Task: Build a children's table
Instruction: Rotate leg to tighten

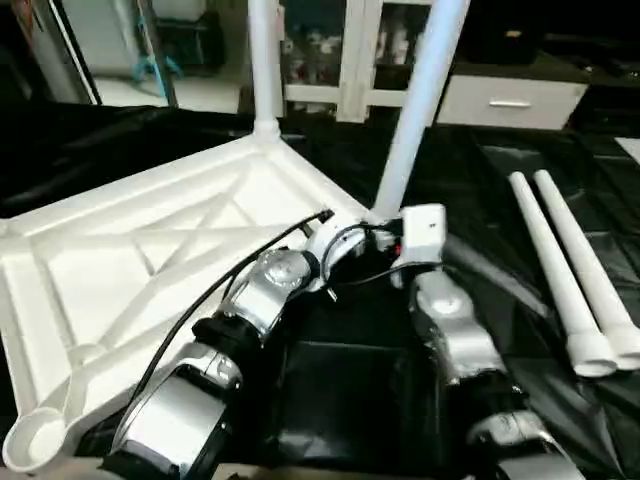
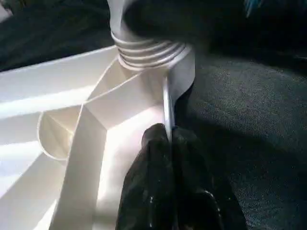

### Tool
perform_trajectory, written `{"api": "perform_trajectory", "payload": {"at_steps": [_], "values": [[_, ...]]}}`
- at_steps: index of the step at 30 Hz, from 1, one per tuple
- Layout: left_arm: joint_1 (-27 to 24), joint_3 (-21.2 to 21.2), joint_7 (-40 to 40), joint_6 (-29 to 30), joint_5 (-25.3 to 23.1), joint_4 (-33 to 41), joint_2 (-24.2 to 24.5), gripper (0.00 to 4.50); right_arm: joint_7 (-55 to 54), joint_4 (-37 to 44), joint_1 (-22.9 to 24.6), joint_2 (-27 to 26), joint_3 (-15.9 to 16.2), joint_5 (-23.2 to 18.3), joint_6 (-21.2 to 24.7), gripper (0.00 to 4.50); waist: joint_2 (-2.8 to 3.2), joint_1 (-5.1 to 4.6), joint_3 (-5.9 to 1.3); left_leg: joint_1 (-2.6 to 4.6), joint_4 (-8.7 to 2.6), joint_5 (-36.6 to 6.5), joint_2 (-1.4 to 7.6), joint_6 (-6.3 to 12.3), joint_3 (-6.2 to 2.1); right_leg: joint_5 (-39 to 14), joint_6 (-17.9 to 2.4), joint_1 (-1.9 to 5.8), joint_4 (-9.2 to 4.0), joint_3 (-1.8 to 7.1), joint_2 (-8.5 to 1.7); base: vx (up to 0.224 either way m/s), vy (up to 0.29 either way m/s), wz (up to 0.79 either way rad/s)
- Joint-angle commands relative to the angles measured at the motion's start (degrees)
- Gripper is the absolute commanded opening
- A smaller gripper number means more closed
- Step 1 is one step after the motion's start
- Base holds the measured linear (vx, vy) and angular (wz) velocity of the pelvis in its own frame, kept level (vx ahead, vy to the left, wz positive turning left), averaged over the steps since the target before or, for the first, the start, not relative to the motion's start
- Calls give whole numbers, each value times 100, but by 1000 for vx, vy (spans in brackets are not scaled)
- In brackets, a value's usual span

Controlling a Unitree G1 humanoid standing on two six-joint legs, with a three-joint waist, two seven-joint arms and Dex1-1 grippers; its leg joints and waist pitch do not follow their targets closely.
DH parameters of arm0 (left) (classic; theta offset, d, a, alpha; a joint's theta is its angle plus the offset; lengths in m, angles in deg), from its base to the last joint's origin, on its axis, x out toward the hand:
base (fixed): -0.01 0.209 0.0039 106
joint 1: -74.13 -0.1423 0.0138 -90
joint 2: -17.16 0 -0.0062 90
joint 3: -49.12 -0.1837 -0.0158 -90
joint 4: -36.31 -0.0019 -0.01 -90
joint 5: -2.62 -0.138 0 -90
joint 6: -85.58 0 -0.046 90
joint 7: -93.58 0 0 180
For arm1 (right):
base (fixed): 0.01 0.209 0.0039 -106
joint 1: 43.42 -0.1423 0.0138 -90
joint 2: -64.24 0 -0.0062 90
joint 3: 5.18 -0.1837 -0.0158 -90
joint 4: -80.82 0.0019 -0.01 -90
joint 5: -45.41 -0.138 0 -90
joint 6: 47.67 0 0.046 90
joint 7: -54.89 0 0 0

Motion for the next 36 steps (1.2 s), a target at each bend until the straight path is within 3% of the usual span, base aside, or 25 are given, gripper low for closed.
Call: {"api": "perform_trajectory", "payload": {"at_steps": [1,2,5,10,15,17,18,19,20,21,22,23,24,25,26,28,29,31,36], "values": [[84,109,-187,-689,78,-65,-78,0,-46,300,143,28,-62,22,111,387,-51,19,-356,55,-350,-720,158,637,-19,-804,-1163,369,-304,252,-259,0,0,0],[138,366,-113,-649,325,-116,-173,44,-31,607,329,67,-138,1,201,390,-32,6,-340,76,-379,-1083,164,448,-15,-1286,-1044,340,-372,253,-257,0,0,0],[193,588,-113,-615,526,-123,-232,59,-44,978,521,107,-145,-27,343,392,-30,20,-359,76,-389,-1166,176,311,-35,-1374,-1020,342,-373,255,-268,0,0,0],[191,747,-75,-532,628,63,-94,99,31,1440,718,124,-134,-133,490,392,-72,-2,-360,38,-374,-972,169,396,-37,-820,-1104,352,-302,255,-253,0,0,0],[-61,934,93,-197,759,814,296,145,473,1791,833,218,93,-203,607,392,-48,-5,-360,41,-357,-800,182,545,-32,-664,-1220,357,-268,255,-256,0,0,0],[-227,1160,80,198,732,1357,762,154,768,1945,879,312,245,-228,742,392,-63,-17,-346,47,-366,-868,190,509,-21,-772,-1225,340,-280,256,-241,0,0,0],[-227,1160,80,198,732,1357,762,154,768,1945,879,312,245,-228,742,392,-40,-27,-343,38,-377,-879,198,461,-36,-809,-1204,352,-263,257,-238,0,0,0],[-337,1364,27,443,645,1681,1260,154,1022,2067,913,415,396,-226,912,392,-66,-33,-344,78,-377,-944,210,400,-26,-854,-1196,329,-264,258,-225,0,0,0],[-387,1423,5,545,543,1777,1526,180,1133,2105,921,462,471,-215,969,392,-53,-36,-338,53,-394,-954,213,331,-39,-929,-1117,348,-248,261,-221,0,0,0],[-434,1437,24,640,427,1823,1769,180,1221,2129,926,490,527,-217,995,392,-25,-39,-337,62,-400,-956,216,285,-48,-941,-1086,337,-241,265,-228,0,0,0],[-490,1452,91,735,327,1864,2025,180,1328,2154,929,519,592,-231,1038,392,-84,-61,-332,58,-403,-960,219,253,-42,-961,-1047,333,-250,267,-216,0,0,0],[-529,1457,141,804,274,1899,2169,187,1393,2184,936,531,626,-240,1074,392,-24,-66,-316,83,-416,-1032,218,153,-41,-1054,-1008,307,-251,276,-209,0,0,0],[-562,1478,148,940,203,1922,2326,187,1483,2199,942,560,685,-230,1083,392,-68,-72,-315,116,-408,-1046,221,71,-20,-1030,-1004,282,-264,286,-199,0,0,0],[-568,1481,149,964,190,1927,2353,187,1499,2202,944,565,695,-229,1084,392,-55,-58,-317,110,-408,-1020,221,33,-31,-966,-1026,295,-233,287,-200,0,0,0],[-636,1458,181,1139,68,1997,2570,187,1619,2225,954,604,769,-226,1109,392,-29,-19,-318,149,-406,-1001,234,-10,-18,-868,-1057,266,-227,292,-200,0,0,0],[-752,1378,194,1488,-235,2098,2949,187,1820,2241,964,667,884,-238,1162,392,-33,-7,-305,121,-427,-1022,230,-56,-24,-850,-1025,277,-212,297,-201,0,0,0],[-909,1315,218,1813,-464,2341,3228,187,2037,2293,977,724,947,-313,1268,392,-66,-13,-306,125,-425,-1042,226,-71,-15,-863,-1017,271,-218,300,-197,0,0,0],[-1010,1286,217,2061,-537,2556,3369,187,2221,2380,990,783,987,-410,1373,392,-36,-9,-304,133,-441,-1136,250,-144,-36,-879,-1017,285,-206,305,-213,0,0,0],[-1203,1111,221,2698,-975,2886,3802,187,3397,3033,1114,1197,1168,-1118,1822,392,-63,24,-281,134,-437,-1245,239,-160,-42,-781,-1059,289,-206,312,-208,0,0,0]]}}
